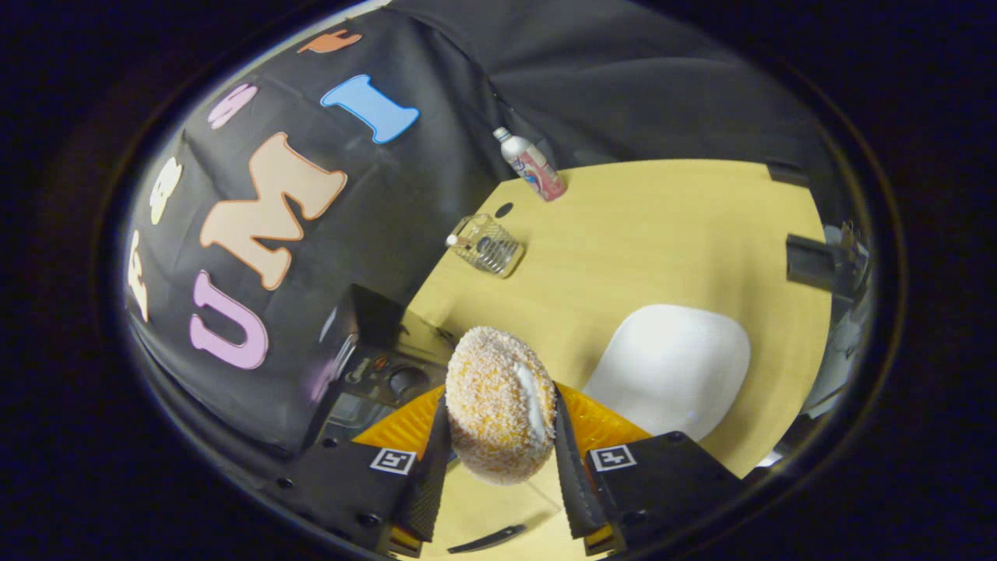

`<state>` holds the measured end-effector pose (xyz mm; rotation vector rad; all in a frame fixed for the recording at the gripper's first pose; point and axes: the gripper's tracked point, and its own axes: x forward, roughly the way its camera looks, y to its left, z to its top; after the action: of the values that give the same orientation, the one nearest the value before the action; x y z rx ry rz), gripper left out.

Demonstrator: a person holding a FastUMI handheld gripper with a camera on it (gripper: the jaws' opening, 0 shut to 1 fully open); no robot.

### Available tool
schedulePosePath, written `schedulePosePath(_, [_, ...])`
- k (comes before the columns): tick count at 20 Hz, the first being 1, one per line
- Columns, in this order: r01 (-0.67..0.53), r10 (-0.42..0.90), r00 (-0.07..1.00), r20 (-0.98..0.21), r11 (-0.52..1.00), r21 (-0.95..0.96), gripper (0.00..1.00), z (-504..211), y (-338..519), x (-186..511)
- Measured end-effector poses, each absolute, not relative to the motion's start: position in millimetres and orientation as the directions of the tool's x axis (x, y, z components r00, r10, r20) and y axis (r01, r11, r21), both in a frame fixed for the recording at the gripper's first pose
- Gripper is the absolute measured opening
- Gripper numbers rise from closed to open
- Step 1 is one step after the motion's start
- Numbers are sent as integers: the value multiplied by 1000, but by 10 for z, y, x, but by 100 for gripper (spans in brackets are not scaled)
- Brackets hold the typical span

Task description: Open the toaster oven, put the food inside, and close the toaster oven door.

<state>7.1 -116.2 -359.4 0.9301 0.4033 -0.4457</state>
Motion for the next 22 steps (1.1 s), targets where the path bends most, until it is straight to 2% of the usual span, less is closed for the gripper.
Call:
schedulePosePath(6, [451,-68,871,-486,501,738,66,-3555,-403,66])
schedulePosePath(12, [390,48,874,-483,522,758,66,-3661,211,382])
schedulePosePath(22, [331,94,893,-440,523,785,66,-3936,310,906])
